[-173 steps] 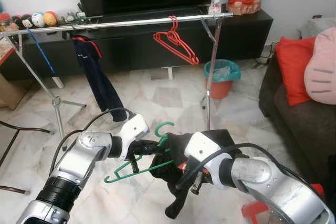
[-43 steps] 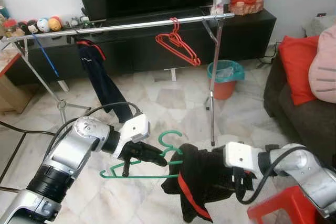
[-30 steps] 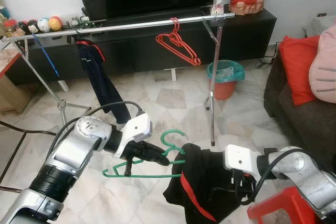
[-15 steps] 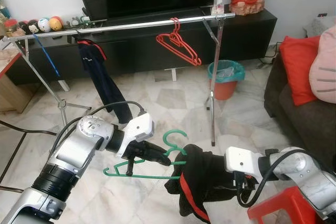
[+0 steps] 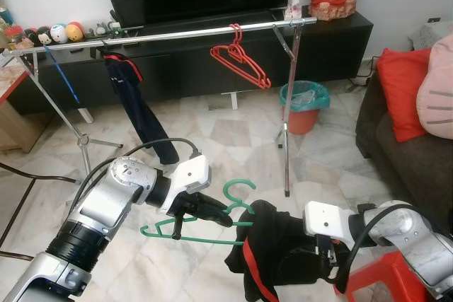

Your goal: Hang hanger

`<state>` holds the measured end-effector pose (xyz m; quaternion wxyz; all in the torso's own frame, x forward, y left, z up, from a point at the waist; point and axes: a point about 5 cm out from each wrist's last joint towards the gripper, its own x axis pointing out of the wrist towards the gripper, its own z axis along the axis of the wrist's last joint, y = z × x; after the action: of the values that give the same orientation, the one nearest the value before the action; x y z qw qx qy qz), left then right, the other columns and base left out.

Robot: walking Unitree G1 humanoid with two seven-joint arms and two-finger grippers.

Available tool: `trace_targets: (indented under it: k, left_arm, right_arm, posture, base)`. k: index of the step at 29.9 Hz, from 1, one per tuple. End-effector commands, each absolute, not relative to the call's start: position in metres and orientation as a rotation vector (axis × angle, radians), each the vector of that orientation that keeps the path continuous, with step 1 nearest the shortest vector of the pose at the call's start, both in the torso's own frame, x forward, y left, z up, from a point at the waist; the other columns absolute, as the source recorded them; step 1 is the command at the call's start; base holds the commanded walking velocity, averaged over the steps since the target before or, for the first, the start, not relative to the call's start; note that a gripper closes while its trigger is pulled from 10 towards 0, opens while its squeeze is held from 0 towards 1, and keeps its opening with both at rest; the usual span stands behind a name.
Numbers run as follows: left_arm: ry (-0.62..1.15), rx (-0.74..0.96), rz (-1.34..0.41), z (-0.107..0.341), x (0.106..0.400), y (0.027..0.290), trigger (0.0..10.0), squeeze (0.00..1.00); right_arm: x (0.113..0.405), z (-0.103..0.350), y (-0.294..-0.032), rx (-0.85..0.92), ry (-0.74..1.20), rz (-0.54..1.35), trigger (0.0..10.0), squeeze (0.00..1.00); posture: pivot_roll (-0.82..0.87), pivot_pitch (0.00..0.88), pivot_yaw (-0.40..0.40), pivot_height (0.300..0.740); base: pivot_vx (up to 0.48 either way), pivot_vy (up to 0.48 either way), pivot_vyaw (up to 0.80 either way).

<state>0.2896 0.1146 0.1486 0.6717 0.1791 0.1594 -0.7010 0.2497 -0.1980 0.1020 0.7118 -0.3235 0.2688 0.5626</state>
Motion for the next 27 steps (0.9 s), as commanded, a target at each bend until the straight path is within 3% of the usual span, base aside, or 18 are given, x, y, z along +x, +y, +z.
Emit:
trace_targets:
  k: [1, 11, 12, 13, 27]
  left_arm:
    - [0.303, 0.438, -1.552, 0.161, 0.297, 0.114, 10.0, 0.0]
    - [0.284, 0.433, -1.542, 0.162, 0.299, 0.113, 10.0, 0.0]
    - [0.278, 0.423, -1.538, 0.163, 0.3, 0.113, 10.0, 0.62]
    - [0.285, 0.4, -1.541, 0.163, 0.3, 0.113, 10.0, 1.0]
    - [0.308, 0.406, -1.595, 0.166, 0.296, 0.123, 10.0, 1.0]
  right_arm:
    - [0.247, 0.102, -0.188, -0.727, 0.571, 1.298, 0.0, 0.0]
    - [0.246, 0.101, -0.185, -0.731, 0.57, 1.31, 0.0, 0.0]
    - [0.246, 0.101, -0.185, -0.731, 0.57, 1.309, 0.0, 0.0]
    - [0.246, 0.101, -0.184, -0.731, 0.57, 1.309, 0.0, 0.0]
    - [0.248, 0.098, -0.187, -0.749, 0.581, 1.286, 0.0, 0.0]
  posture:
    - [-0.08, 0.0, 0.112, 0.74]
    - [-0.07, 0.0, 0.116, 0.74]
    - [-0.08, 0.0, 0.117, 0.74]
    - [-0.08, 0.0, 0.117, 0.74]
    - [-0.07, 0.0, 0.123, 0.74]
  base:
    - [0.0, 0.0, 0.0]
    - [0.0, 0.0, 0.0]
    - [0.0, 0.0, 0.0]
    - [0.0, 0.0, 0.0]
    - [0.0, 0.0, 0.0]
